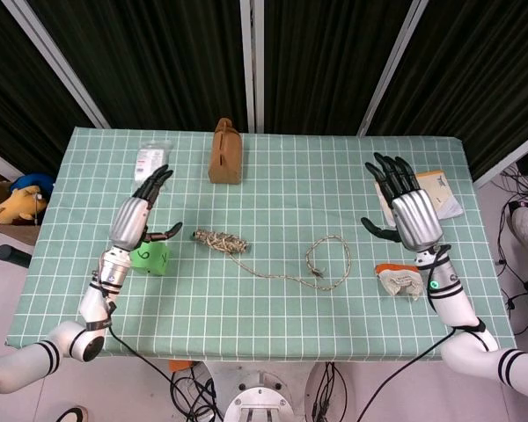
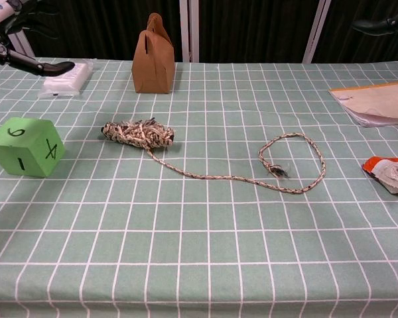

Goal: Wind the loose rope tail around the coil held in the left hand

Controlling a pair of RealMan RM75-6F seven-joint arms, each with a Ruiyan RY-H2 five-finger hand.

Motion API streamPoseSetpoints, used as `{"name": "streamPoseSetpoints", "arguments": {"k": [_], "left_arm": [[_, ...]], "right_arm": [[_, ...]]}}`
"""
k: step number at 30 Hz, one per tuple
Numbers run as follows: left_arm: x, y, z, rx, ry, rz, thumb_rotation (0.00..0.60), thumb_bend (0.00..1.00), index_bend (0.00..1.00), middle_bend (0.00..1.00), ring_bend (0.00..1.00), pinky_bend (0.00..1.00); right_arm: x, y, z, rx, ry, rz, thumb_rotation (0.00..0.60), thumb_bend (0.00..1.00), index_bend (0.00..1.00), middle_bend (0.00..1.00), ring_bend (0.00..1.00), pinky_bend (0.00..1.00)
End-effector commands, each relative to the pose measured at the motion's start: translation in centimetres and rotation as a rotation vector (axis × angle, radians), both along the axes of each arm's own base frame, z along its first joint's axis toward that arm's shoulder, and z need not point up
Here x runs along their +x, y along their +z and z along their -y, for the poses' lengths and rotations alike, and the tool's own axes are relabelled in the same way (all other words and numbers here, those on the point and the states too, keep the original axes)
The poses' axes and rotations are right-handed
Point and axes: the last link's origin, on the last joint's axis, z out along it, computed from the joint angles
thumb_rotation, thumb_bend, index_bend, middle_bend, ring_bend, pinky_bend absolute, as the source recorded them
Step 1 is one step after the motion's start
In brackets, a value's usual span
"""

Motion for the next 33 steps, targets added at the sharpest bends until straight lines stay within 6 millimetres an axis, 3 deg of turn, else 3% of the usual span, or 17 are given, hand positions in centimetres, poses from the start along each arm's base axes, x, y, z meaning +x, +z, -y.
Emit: {"name": "streamPoseSetpoints", "arguments": {"k": [1, 10, 19, 25, 33], "left_arm": [[0.1, -0.4, 0.0, -0.021, -0.008, -0.030, 0.600, 0.23, 0.00, 0.02, 0.07, 0.22], [0.6, -3.0, 0.1, -0.156, -0.047, -0.198, 0.600, 0.23, 0.00, 0.03, 0.07, 0.22], [2.4, -7.1, -0.3, -0.285, -0.113, -0.364, 0.600, 0.24, 0.00, 0.04, 0.08, 0.22], [2.7, -8.7, -0.7, -0.314, -0.099, -0.404, 0.600, 0.25, 0.14, 0.13, 0.14, 0.22], [1.9, -9.0, -1.2, -0.307, -0.053, -0.407, 0.600, 0.26, 0.27, 0.25, 0.21, 0.28]], "right_arm": [[-0.2, 0.1, 0.0, -0.003, -0.005, 0.004, 0.600, 0.18, 0.00, 0.00, 0.00, 0.00], [-0.7, 0.6, -0.3, -0.015, -0.013, 0.006, 0.600, 0.18, 0.00, 0.00, 0.00, 0.00], [-1.0, 0.6, -0.5, -0.012, -0.024, -0.002, 0.600, 0.18, 0.00, 0.00, 0.00, 0.00], [-1.3, 0.7, -0.6, -0.012, -0.031, -0.012, 0.600, 0.18, 0.00, 0.00, 0.00, 0.00], [-2.0, 0.6, -0.7, -0.009, -0.047, -0.014, 0.600, 0.18, 0.00, 0.00, 0.00, 0.00]]}}
